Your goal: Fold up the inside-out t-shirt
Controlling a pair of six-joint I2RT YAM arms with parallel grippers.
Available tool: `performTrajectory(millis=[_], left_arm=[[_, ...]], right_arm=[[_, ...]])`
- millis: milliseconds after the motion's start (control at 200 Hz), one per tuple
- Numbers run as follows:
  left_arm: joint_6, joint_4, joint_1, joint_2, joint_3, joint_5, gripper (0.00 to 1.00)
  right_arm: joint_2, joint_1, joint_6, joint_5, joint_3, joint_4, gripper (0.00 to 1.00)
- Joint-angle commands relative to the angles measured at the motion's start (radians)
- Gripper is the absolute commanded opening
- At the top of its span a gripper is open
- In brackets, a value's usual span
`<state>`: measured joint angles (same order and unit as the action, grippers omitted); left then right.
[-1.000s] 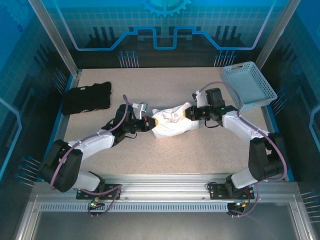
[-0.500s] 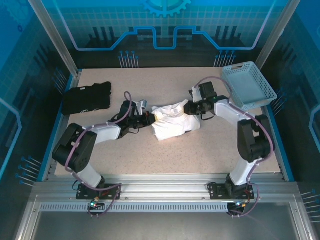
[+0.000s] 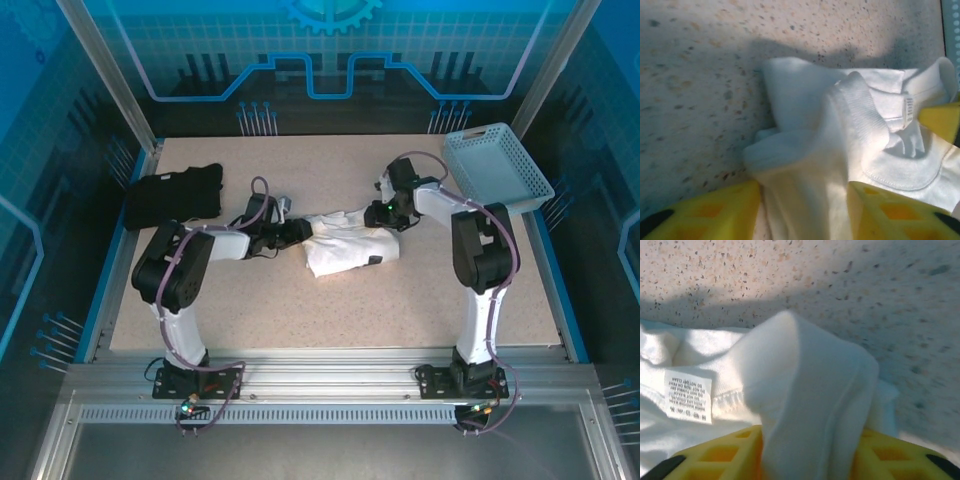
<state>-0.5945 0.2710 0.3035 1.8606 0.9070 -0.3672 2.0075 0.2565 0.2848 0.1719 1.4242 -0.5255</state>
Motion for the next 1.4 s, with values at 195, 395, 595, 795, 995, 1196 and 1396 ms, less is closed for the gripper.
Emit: performTrajectory(millis=[195,395,595,795,995,1196,1396], left_arm=[[0.000,-0.169,0.035,-0.164,-0.071,0.013,0.77],[-0.002,-0.164,0.094,-0.073,-0.023,0.021,0.79],[-0.016,-0.147,0.150,-0.016,0.000,0.029,0.77],[-0.046,-0.073,0.189,0.015,0.021,-0.002,0.64],[-0.034,-0.038,0.192,0.068,0.075,-0.009,0.38],[0.049,-0.066,0.178,0.061,0.098,0.004,0.00],[0.248,-0.283,0.090,-0.068,0.115,0.010,0.00]], right_arm=[[-0.227,-0.054,-0.011,0.009,-0.161,-0.044,0.73],[-0.168,-0.039,0.038,0.104,-0.191,0.027,0.73],[-0.146,-0.021,0.063,0.134,-0.249,0.079,0.68],[-0.161,-0.006,0.091,0.158,-0.301,0.127,0.62],[-0.172,0.008,0.110,0.163,-0.321,0.147,0.58],[-0.214,0.000,0.095,0.127,-0.324,0.123,0.58],[-0.357,-0.024,0.048,0.036,-0.328,0.081,0.69]])
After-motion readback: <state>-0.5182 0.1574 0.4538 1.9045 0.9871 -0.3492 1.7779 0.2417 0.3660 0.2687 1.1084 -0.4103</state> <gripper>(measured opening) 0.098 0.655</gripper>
